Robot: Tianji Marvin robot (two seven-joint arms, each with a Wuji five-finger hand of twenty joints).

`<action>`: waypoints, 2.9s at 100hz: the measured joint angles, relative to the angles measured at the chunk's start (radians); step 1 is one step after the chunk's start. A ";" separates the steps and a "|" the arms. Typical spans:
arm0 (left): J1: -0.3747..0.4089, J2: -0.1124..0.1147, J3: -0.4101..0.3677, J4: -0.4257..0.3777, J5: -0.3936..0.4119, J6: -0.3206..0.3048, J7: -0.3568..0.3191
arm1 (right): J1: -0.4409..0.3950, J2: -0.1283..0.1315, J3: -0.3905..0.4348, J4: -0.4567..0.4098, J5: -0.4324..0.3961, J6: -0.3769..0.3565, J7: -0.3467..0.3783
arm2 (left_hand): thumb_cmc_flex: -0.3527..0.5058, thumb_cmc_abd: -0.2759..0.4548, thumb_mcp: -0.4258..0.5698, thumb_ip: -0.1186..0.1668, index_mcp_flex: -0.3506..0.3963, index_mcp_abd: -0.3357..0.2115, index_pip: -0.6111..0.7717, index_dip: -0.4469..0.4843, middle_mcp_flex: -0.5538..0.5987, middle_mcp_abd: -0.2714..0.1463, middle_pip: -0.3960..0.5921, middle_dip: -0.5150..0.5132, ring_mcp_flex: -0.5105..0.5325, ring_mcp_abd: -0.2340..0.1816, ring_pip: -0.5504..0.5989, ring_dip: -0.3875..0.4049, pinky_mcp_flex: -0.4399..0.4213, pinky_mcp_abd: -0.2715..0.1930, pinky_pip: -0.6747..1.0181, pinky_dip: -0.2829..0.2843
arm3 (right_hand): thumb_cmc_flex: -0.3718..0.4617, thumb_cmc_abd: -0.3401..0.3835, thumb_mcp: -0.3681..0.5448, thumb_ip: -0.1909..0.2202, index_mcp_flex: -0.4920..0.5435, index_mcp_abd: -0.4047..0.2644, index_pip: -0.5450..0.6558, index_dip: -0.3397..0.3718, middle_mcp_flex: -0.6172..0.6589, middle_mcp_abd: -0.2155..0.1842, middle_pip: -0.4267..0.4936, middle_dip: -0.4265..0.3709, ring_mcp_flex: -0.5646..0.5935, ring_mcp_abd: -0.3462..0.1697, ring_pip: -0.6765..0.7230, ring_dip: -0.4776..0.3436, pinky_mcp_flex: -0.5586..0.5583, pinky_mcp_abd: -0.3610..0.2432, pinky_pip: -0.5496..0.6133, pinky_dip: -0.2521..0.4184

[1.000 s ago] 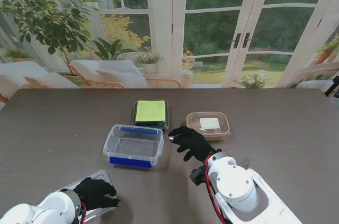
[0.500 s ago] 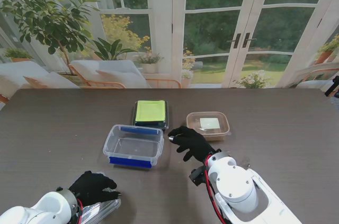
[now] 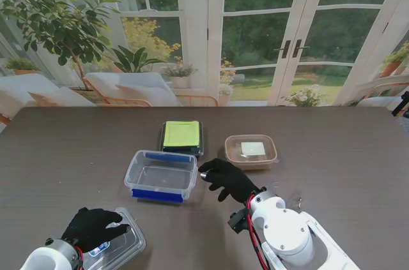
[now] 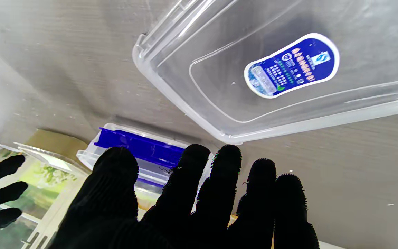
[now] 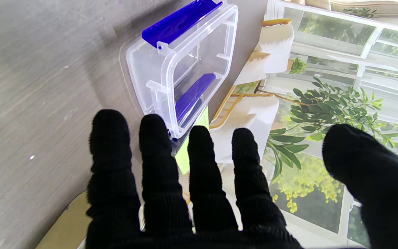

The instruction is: Pair container bodies with their lids

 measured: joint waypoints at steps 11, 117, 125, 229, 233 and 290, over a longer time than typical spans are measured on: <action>-0.018 0.000 0.002 0.033 0.007 0.000 -0.003 | -0.009 0.003 0.000 -0.007 -0.003 -0.005 0.008 | 0.000 0.000 0.000 0.000 -0.001 0.002 -0.003 0.000 -0.002 0.000 -0.001 0.000 -0.001 0.001 0.000 0.000 -0.003 0.000 0.000 -0.001 | 0.000 0.000 0.000 0.000 0.000 0.000 0.000 0.000 0.000 0.000 0.000 0.000 0.000 0.000 0.000 0.000 0.000 0.000 0.000 0.000; -0.251 0.036 0.124 0.181 -0.073 -0.021 -0.140 | -0.019 0.008 0.015 -0.019 0.010 0.003 0.027 | -0.001 -0.001 0.039 0.000 -0.066 0.038 -0.040 -0.018 -0.106 0.096 -0.054 -0.016 -0.056 -0.015 -0.032 -0.010 -0.034 -0.008 -0.055 -0.038 | 0.000 0.000 0.000 0.000 0.000 0.006 0.000 0.000 0.001 0.000 0.000 0.000 0.000 0.000 0.000 0.000 0.000 0.000 0.000 0.000; -0.262 0.039 0.134 0.185 -0.096 -0.032 -0.150 | -0.019 0.008 0.015 -0.019 0.015 0.006 0.028 | -0.001 -0.001 0.039 0.000 -0.066 0.038 -0.039 -0.018 -0.106 0.096 -0.055 -0.016 -0.055 -0.015 -0.032 -0.010 -0.034 -0.008 -0.055 -0.038 | 0.000 0.000 0.000 0.000 0.000 0.009 0.000 0.000 0.001 0.000 0.000 0.000 0.000 0.000 0.000 0.000 0.000 0.000 0.000 0.000; -0.466 0.053 0.307 0.288 -0.219 -0.105 -0.207 | -0.011 0.007 0.013 -0.016 0.030 0.009 0.024 | -0.001 -0.001 0.039 0.000 -0.061 0.037 -0.026 -0.018 -0.087 0.022 -0.018 0.000 -0.051 -0.015 -0.026 -0.010 -0.034 -0.009 -0.039 -0.038 | 0.000 0.001 0.000 0.000 0.002 0.012 0.000 0.000 0.001 0.000 0.000 0.000 0.000 0.000 0.000 0.000 0.000 0.000 0.000 0.000; -0.475 0.053 0.311 0.293 -0.224 -0.109 -0.208 | -0.011 0.006 0.013 -0.016 0.030 0.009 0.024 | -0.001 -0.001 0.039 0.000 -0.061 0.037 -0.026 -0.018 -0.087 0.022 -0.018 0.000 -0.051 -0.015 -0.026 -0.010 -0.034 -0.009 -0.039 -0.038 | 0.000 0.001 0.000 0.000 0.003 0.012 0.000 0.000 0.001 0.000 0.000 0.000 0.000 0.000 0.000 0.000 0.000 0.000 0.000 0.000; -0.499 0.058 0.325 0.268 -0.192 -0.097 -0.260 | -0.008 0.005 0.014 -0.010 0.035 0.011 0.022 | -0.001 -0.001 0.039 0.000 -0.052 0.037 -0.024 -0.015 -0.087 0.021 -0.018 -0.001 -0.046 -0.015 -0.002 -0.008 -0.021 -0.009 -0.012 -0.029 | 0.000 0.001 0.000 0.000 0.003 0.012 0.000 0.000 0.001 0.000 0.000 0.000 0.000 0.000 0.000 0.000 0.000 0.000 0.000 0.000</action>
